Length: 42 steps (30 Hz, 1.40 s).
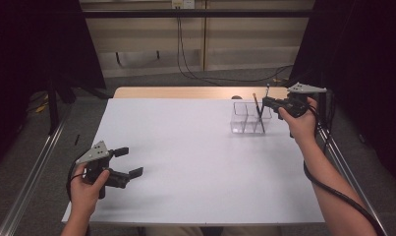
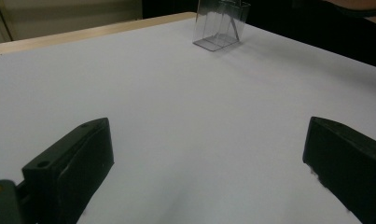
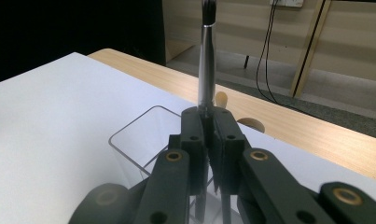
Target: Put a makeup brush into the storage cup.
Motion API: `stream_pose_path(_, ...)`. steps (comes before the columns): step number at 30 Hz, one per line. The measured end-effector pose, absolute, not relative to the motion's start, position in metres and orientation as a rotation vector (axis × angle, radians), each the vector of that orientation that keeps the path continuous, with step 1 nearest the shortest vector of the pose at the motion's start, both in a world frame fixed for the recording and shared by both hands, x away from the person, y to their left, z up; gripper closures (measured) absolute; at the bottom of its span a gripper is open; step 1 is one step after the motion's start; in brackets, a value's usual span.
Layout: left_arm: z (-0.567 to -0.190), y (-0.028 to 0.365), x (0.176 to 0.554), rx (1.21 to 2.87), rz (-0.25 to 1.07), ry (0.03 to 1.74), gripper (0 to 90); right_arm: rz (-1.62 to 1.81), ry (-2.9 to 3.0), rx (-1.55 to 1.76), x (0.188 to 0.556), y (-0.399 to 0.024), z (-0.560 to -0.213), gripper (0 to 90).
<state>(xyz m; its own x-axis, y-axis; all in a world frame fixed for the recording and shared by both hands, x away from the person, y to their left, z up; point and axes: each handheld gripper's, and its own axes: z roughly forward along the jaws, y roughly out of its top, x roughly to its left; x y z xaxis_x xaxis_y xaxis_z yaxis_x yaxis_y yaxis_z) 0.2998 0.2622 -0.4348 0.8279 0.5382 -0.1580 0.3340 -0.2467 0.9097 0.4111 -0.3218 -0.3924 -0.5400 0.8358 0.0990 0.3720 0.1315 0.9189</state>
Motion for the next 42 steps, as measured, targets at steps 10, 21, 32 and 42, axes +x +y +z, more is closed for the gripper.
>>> stream_pose_path(10,-0.436,0.263,0.300,1.858,0.215,0.660,1.7,1.395,1.981,1.168,0.410,-0.321,-0.401,84.9)
stream_pose_path(21,-0.435,0.263,0.301,1.866,0.211,0.653,1.7,1.452,1.927,1.178,0.407,-0.322,-0.402,65.3)
stream_pose_path(32,-0.434,0.263,0.299,1.862,0.216,0.651,1.7,1.540,1.894,1.124,0.396,-0.315,-0.397,35.8)
stream_pose_path(42,-0.433,0.261,0.299,1.856,0.220,0.655,1.7,1.562,1.901,1.061,0.381,-0.311,-0.396,24.8)
